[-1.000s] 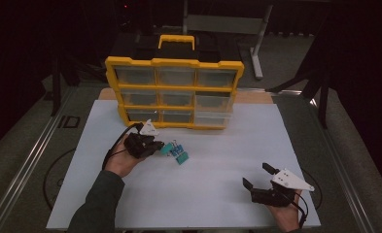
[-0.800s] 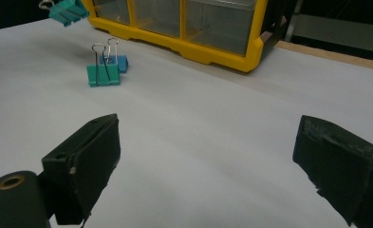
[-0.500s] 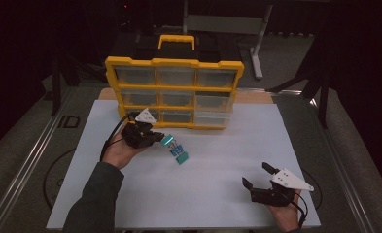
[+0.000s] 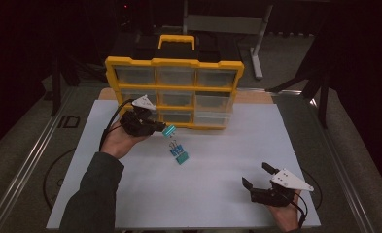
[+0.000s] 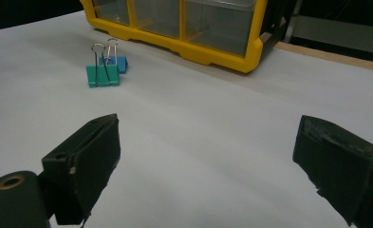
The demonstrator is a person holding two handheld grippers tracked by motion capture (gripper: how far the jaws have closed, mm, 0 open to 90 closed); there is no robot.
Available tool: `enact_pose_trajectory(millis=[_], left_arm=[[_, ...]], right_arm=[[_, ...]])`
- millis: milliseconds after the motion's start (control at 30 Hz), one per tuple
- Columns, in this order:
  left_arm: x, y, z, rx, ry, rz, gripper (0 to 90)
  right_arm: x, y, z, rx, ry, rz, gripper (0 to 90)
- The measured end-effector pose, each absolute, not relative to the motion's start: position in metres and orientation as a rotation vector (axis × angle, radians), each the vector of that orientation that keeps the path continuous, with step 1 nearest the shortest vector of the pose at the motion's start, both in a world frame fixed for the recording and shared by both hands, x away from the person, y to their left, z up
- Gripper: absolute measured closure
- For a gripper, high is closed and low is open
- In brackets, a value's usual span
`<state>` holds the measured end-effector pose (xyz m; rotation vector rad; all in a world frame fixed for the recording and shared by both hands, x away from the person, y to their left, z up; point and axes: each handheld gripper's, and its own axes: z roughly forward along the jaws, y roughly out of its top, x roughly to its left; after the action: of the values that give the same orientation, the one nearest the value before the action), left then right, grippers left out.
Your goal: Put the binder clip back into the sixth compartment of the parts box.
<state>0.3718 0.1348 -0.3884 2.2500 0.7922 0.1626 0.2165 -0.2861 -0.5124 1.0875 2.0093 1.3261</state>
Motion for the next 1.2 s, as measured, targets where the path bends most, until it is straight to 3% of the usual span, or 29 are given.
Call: enact_pose_trajectory(millis=[900, 1200], left_arm=[[0.408, 0.103, -0.319, 2.217, 0.772, 0.151, 89.2], [0.42, 0.087, -0.311, 2.197, 0.788, 0.146, 89.1]], right_arm=[[0.216, -0.286, -0.512, 1.088, 2.004, 1.338, 8.4], [0.215, -0.286, -0.511, 1.083, 2.004, 1.334, 8.4]])
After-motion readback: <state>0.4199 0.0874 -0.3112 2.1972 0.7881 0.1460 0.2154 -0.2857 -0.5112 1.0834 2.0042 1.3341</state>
